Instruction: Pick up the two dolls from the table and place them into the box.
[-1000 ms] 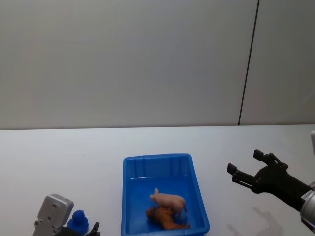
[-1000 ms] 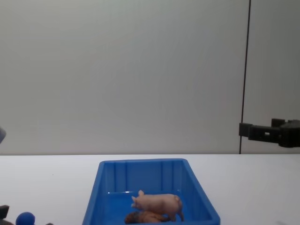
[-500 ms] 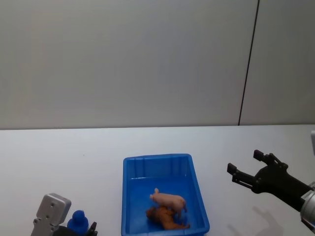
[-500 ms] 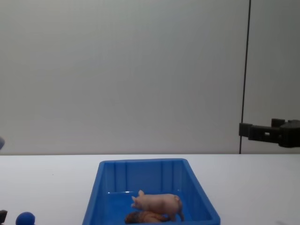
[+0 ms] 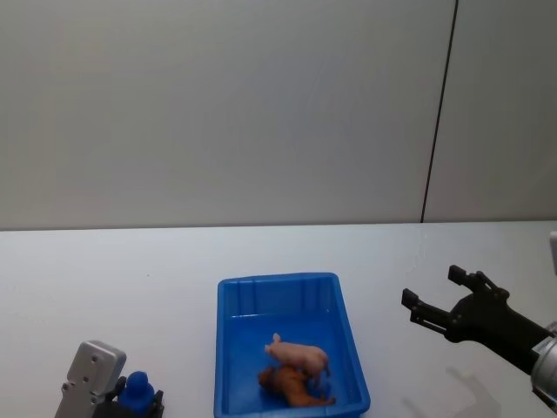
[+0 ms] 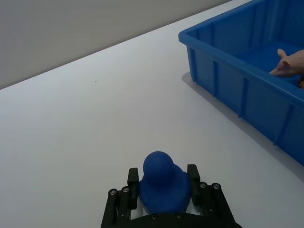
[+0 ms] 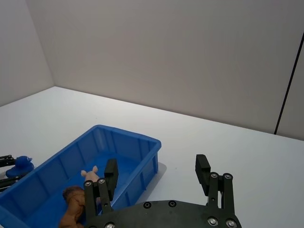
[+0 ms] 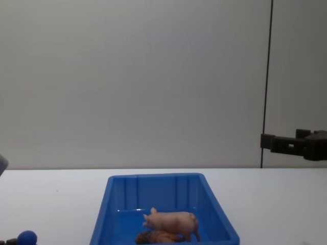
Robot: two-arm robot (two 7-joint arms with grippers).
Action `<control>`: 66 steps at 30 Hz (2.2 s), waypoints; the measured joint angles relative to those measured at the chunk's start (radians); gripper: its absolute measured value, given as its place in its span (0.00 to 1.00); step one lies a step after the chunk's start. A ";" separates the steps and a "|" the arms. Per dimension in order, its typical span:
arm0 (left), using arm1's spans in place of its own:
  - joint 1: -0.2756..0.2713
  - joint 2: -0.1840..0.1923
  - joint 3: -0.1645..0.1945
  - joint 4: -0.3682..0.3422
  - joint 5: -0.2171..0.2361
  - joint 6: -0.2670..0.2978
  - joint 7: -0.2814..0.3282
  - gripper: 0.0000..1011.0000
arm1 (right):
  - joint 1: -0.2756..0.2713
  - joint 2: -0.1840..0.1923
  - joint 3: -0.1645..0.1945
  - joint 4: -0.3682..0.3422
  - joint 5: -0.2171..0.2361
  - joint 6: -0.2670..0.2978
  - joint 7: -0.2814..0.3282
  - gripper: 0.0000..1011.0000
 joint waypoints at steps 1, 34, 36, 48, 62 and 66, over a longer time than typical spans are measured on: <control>-0.001 -0.001 0.000 0.003 0.000 0.001 -0.002 0.62 | 0.000 0.000 0.000 0.000 0.000 0.000 0.000 0.99; -0.145 -0.071 -0.019 -0.051 0.121 -0.065 -0.114 0.36 | 0.000 0.000 0.000 0.000 0.000 0.000 0.000 0.99; -0.167 -0.094 -0.008 -0.045 0.137 -0.073 -0.140 0.35 | 0.000 0.000 0.000 0.000 0.000 0.000 0.000 0.99; -0.242 -0.180 0.036 -0.006 0.188 -0.102 -0.226 0.66 | 0.000 0.000 0.000 0.000 0.000 0.000 0.000 0.99; -0.273 -0.215 0.052 0.013 0.202 -0.132 -0.270 0.99 | 0.000 0.000 0.000 0.000 0.000 0.000 0.000 0.99; -0.276 -0.217 0.052 0.014 0.202 -0.139 -0.276 0.99 | 0.000 0.000 0.000 0.000 0.000 0.000 0.000 0.99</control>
